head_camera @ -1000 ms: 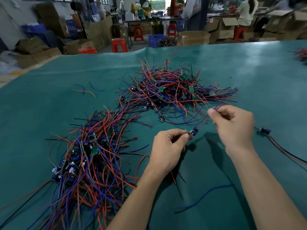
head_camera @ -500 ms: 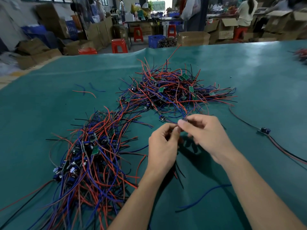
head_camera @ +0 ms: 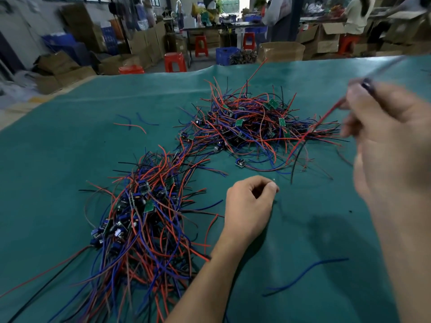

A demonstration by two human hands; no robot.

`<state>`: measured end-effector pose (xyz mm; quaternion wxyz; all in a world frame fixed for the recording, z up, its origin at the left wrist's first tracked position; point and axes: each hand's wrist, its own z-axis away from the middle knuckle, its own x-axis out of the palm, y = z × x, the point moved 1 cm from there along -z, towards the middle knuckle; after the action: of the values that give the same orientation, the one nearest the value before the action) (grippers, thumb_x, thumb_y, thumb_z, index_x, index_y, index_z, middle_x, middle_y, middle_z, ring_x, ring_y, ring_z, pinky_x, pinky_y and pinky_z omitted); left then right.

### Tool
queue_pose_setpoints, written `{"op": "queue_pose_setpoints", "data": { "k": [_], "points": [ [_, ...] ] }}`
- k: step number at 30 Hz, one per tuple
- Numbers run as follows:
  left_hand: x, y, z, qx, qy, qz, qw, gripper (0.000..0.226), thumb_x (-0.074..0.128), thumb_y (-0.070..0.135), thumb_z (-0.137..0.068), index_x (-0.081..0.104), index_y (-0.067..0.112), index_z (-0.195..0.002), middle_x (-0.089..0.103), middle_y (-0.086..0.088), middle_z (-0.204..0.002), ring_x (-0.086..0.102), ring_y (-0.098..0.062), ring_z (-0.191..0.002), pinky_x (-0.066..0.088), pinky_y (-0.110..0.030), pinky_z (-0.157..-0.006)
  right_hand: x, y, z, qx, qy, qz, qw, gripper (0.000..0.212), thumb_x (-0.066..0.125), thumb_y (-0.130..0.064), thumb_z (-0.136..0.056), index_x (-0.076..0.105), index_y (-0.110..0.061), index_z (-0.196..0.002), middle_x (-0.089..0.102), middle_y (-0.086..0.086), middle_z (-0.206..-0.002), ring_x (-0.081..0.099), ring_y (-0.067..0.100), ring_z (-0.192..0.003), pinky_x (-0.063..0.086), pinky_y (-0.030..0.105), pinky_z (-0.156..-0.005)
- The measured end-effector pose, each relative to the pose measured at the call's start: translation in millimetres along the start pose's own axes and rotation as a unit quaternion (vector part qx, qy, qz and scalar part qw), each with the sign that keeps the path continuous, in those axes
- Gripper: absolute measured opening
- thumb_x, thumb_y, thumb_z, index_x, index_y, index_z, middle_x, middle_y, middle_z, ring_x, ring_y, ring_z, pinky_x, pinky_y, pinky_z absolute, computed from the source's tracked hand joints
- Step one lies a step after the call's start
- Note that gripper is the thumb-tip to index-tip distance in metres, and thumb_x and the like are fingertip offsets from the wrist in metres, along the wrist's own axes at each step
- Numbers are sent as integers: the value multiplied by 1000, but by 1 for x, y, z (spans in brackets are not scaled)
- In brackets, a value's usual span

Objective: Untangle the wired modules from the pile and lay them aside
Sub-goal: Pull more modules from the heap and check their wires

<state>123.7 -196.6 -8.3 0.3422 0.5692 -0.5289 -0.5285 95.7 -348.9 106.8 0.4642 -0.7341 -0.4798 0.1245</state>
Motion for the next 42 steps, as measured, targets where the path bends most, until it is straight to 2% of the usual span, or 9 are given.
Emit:
{"op": "queue_pose_setpoints", "data": {
  "k": [5,9,12,16,23,27,30,35,42],
  "points": [
    [1,2,0,-24,24,15,999,20,63,16,-91,68,19,-72,65,8,-63,59,-4,-61,47,-24,-65,89,-35,12,61,-281,-12,958,8,77,-26,-82,79,-18,-84,73,-2,-72,55,9,-56,44,23,-50],
    [-3,6,2,19,32,3,999,35,59,12,-83,50,26,-53,44,-1,-56,36,1,-48,31,-18,-52,154,-12,29,64,-453,203,866,56,72,-58,-86,74,-9,-112,78,2,-94,73,17,-81,48,24,-57],
    [-4,3,-1,-15,29,-10,999,39,59,10,-84,50,31,-53,42,4,-52,32,-11,-52,30,-27,-55,155,35,18,33,-468,415,780,42,66,-55,-92,75,-14,-96,75,7,-93,69,27,-92,56,33,-78],
    [-4,1,-2,-37,69,-29,996,12,57,12,-90,65,17,-82,67,1,-72,60,-26,-68,46,-34,-63,112,93,6,76,-412,591,690,34,74,-32,-86,66,-18,-116,66,13,-121,65,35,-108,56,45,-95],
    [-7,-1,-3,-77,138,16,987,5,57,15,-92,55,16,-97,68,-6,-91,67,-28,-80,55,-46,-79,68,104,-5,115,-374,526,755,18,86,-33,-78,71,-23,-77,74,2,-87,69,25,-89,57,36,-87],
    [-5,-1,-4,-67,120,41,990,23,47,30,-101,59,15,-88,69,-6,-77,66,-22,-57,53,-37,-64,41,85,11,120,-280,433,848,19,87,-32,-71,70,-25,-68,67,-10,-57,64,4,-63,46,23,-63],
    [-5,-1,-4,-53,94,23,994,42,44,44,-100,61,10,-80,67,-8,-70,65,-33,-68,54,-48,-69,27,76,34,133,-258,364,885,13,85,-23,-73,73,-25,-78,71,-9,-65,60,1,-54,45,19,-57],
    [-5,0,-5,-61,94,33,993,32,48,40,-90,65,14,-83,67,-5,-72,65,-36,-72,55,-57,-74,10,74,52,265,-290,166,904,17,77,-2,-82,77,-18,-89,76,5,-76,65,13,-59,46,24,-50],
    [-1,2,-1,-63,16,70,995,20,46,26,-78,64,22,-72,60,3,-60,51,-19,-57,46,-41,-58,6,87,50,326,-208,92,918,15,75,-24,-91,77,-9,-88,69,11,-75,57,28,-68,41,35,-59]
  ]
}}
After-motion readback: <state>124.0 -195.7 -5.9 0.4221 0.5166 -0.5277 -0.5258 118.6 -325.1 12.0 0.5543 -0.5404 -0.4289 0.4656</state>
